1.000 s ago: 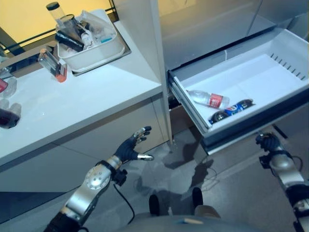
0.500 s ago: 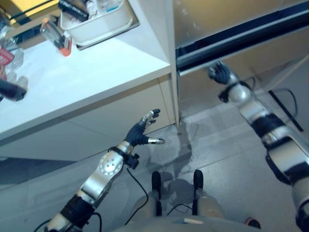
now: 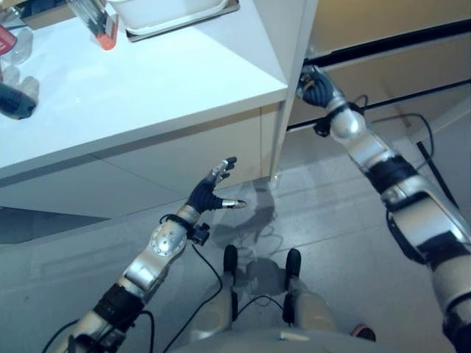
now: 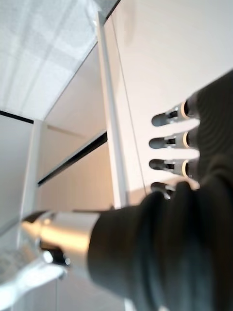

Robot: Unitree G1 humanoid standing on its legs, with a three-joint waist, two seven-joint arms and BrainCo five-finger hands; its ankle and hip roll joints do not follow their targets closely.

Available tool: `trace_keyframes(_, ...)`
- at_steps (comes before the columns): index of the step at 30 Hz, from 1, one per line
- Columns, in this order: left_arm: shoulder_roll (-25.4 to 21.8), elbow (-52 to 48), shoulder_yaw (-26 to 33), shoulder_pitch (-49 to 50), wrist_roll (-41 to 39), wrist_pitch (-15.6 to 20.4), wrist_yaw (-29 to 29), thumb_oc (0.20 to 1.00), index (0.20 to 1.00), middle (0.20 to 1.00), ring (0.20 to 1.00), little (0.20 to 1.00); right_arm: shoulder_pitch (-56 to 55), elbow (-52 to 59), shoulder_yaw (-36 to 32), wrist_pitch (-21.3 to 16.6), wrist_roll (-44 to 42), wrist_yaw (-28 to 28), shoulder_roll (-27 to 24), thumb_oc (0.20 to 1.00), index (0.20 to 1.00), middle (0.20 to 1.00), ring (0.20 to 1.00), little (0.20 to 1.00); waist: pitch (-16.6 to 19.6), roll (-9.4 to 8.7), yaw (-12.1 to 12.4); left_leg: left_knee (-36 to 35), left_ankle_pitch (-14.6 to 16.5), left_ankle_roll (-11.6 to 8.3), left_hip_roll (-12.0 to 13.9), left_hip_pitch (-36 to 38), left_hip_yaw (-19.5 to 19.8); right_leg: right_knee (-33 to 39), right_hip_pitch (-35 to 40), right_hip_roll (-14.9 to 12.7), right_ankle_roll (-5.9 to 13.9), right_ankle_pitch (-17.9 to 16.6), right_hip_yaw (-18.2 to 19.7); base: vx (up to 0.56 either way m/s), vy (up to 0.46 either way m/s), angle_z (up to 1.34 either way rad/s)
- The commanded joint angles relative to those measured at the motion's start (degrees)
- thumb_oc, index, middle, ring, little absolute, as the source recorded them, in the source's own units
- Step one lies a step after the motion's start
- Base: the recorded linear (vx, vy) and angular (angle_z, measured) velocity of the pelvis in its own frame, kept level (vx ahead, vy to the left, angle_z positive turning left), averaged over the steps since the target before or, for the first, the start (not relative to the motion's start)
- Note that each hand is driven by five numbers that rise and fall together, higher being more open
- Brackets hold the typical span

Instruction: Take the drinks into the refrigerator

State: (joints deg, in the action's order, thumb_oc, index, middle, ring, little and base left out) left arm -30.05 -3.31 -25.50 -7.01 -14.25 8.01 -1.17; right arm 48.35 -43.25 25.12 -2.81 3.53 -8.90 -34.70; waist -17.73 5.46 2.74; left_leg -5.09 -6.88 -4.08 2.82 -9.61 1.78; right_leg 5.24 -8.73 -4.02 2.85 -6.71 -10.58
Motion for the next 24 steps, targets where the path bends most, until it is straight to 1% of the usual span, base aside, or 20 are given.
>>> trace_keyframes(1,0.32,-2.96,3.53,1.34,2.27,3.23,1.02,1.000,1.000,1.000,1.000,1.000,-10.31,3.18,-4.72,-1.05,-2.17,0.02,-1.20,1.000,1.000,1.000,1.000,1.000,0.04,-2.80,-0.92,0.58,5.00,3.42,-4.80,2.12,-1.29,-0.84,1.10,-2.12,2.97,3.51,0.96,0.00,0.000,0.00)
trace_keyframes(2,0.45,-2.75,4.07,1.65,2.26,3.22,1.31,1.000,1.000,1.000,1.000,1.000,-13.37,3.34,-6.40,-1.19,-2.46,0.00,-0.54,1.000,1.000,1.000,1.000,1.000,-0.02,-2.77,-1.08,0.57,5.02,3.42,-4.82,2.03,-1.29,-0.79,1.05,-2.15,3.03,3.51,0.88,0.00,0.000,0.00)
trace_keyframes(4,0.62,-1.87,4.76,2.66,1.98,3.32,1.75,1.000,1.000,1.000,1.000,1.000,-19.71,0.30,-10.92,-1.60,-4.10,-0.97,1.39,1.000,1.000,1.000,1.000,1.000,0.35,-2.89,-1.24,0.59,5.12,3.52,-4.82,1.96,-1.19,-0.61,0.98,-2.14,3.10,3.54,0.67,0.00,0.000,0.00)
trace_keyframes(5,0.89,-1.21,5.22,3.36,1.53,3.27,2.00,1.000,1.000,1.000,1.000,1.000,-22.73,-2.21,-13.05,-1.66,-5.26,-1.53,3.06,1.000,1.000,1.000,1.000,1.000,0.53,-3.01,-1.39,0.58,5.18,3.57,-4.81,1.98,-1.21,-0.58,0.92,-2.10,3.10,3.54,0.66,0.00,0.000,0.00)
trace_keyframes(7,2.49,2.89,6.20,5.34,-0.07,2.42,2.99,1.000,1.000,1.000,1.000,1.000,-28.90,-8.79,-15.53,-1.53,-6.96,-0.99,7.42,1.000,1.000,1.000,1.000,1.000,1.24,-3.36,-1.85,0.63,5.25,3.65,-4.68,2.32,-1.21,-0.66,1.36,-1.84,2.86,3.83,0.64,0.02,-0.038,-0.01)
trace_keyframes(9,3.46,5.88,6.69,6.32,-0.59,1.82,3.39,1.000,1.000,1.000,1.000,1.000,-31.75,-12.71,-16.18,-1.44,-7.53,-0.41,9.80,1.000,1.000,1.000,1.000,1.000,1.90,-3.62,-2.04,0.64,5.40,3.63,-4.62,2.88,-1.14,-0.62,2.09,-1.65,2.72,4.16,0.67,0.02,-0.013,-0.01)
trace_keyframes(10,3.45,5.95,6.66,6.35,-0.59,1.87,3.40,1.000,1.000,1.000,1.000,1.000,-31.79,-12.78,-16.15,-1.51,-7.54,-0.41,9.84,1.000,1.000,1.000,1.000,1.000,1.93,-3.64,-2.06,0.62,5.42,3.63,-4.62,2.92,-1.12,-0.60,2.15,-1.65,2.72,4.18,0.65,0.02,-0.015,0.03)
trace_keyframes(12,5.49,10.69,7.32,7.57,-1.87,1.07,3.35,1.000,1.000,1.000,1.000,1.000,-34.85,-16.18,-16.93,-1.21,-8.32,0.07,12.57,1.000,1.000,1.000,1.000,1.000,2.57,-3.86,-2.35,0.61,5.52,3.62,-4.54,3.49,-0.93,-0.55,2.80,-1.51,2.63,4.48,0.54,0.01,-0.009,0.02)
trace_keyframes(13,5.50,10.71,7.31,7.56,-1.87,1.09,3.34,1.000,1.000,1.000,1.000,1.000,-34.85,-16.18,-16.93,-1.21,-8.32,0.07,12.57,1.000,1.000,1.000,1.000,1.000,2.56,-3.86,-2.36,0.61,5.52,3.62,-4.54,3.50,-0.92,-0.54,2.81,-1.51,2.63,4.48,0.53,0.03,-0.019,-0.01)
trace_keyframes(14,7.16,15.79,7.83,7.83,-0.95,0.33,3.02,1.000,1.000,1.000,1.000,1.000,-36.41,-18.63,-17.00,-0.81,-8.29,0.46,14.25,1.000,1.000,1.000,1.000,1.000,3.03,-3.91,-2.52,0.61,5.65,3.54,-4.45,3.89,-0.90,-0.49,3.32,-1.37,2.59,4.73,0.47,0.04,-0.020,0.03)
trace_keyframes(16,10.56,24.33,9.54,8.16,-0.35,-0.46,0.57,1.000,1.000,1.000,1.000,1.000,-37.83,-22.38,-17.56,-0.41,-9.32,0.46,16.32,1.000,1.000,1.000,1.000,1.000,3.71,-4.01,-2.56,0.61,5.71,3.52,-4.27,4.43,-0.71,-0.42,4.00,-1.27,2.48,5.00,0.34,0.05,-0.029,0.05)
trace_keyframes(18,12.41,30.05,10.24,7.74,1.17,-0.95,-0.02,1.000,1.000,1.000,1.000,1.000,-38.57,-25.06,-17.94,0.02,-10.31,0.07,18.02,1.000,1.000,1.000,1.000,1.000,4.50,-4.02,-2.59,0.60,5.87,3.49,-4.10,5.13,-0.50,-0.37,4.84,-1.21,2.45,5.35,0.06,0.04,-0.015,0.04)
trace_keyframes(19,12.41,30.05,10.24,7.74,1.17,-0.95,-0.02,1.000,1.000,1.000,1.000,1.000,-38.57,-25.06,-17.94,0.02,-10.31,0.07,18.02,1.000,1.000,1.000,1.000,1.000,4.50,-4.02,-2.59,0.60,5.87,3.49,-4.10,5.13,-0.50,-0.37,4.84,-1.21,2.45,5.35,0.06,0.07,-0.021,0.04)
trace_keyframes(20,15.81,42.45,11.36,6.77,3.72,-2.11,-2.47,1.000,1.000,1.000,1.000,1.000,-39.10,-27.81,-16.14,0.79,-8.01,-0.28,19.55,1.000,1.000,1.000,1.000,1.000,5.50,-4.10,-2.35,0.66,6.27,3.39,-3.88,6.40,-0.31,-0.42,6.34,-1.10,2.38,5.96,-0.26,0.05,-0.015,0.05)
trace_keyframes(21,15.86,42.60,11.37,6.64,3.73,-2.02,-2.49,1.000,1.000,1.000,1.000,1.000,-39.03,-27.83,-16.15,0.78,-8.01,-0.28,19.53,1.000,1.000,1.000,1.000,1.000,5.59,-4.10,-2.43,0.62,6.05,3.41,-3.94,6.18,-0.25,-0.36,6.15,-1.16,2.39,5.79,-0.32,0.08,-0.020,0.11)
trace_keyframes(22,16.74,48.30,12.20,5.31,6.46,-2.38,-4.23,1.000,1.000,1.000,1.000,1.000,-38.85,-28.26,-14.97,0.99,-6.69,-0.69,20.05,1.000,1.000,1.000,1.000,1.000,6.19,-4.29,-2.30,0.61,6.12,3.35,-3.89,6.60,-0.15,-0.35,6.78,-1.13,2.35,6.02,-0.45,0.04,-0.011,0.11)
trace_keyframes(24,18.11,56.52,13.40,4.27,6.98,-3.13,-4.79,1.000,1.000,1.000,1.000,1.000,-39.04,-29.34,-13.39,1.38,-4.86,-0.56,20.58,1.000,1.000,1.000,1.000,1.000,7.20,-4.54,-2.11,0.56,6.37,3.27,-3.75,7.39,-0.08,-0.36,7.67,-1.15,2.34,6.31,-0.87,0.06,-0.013,0.09)
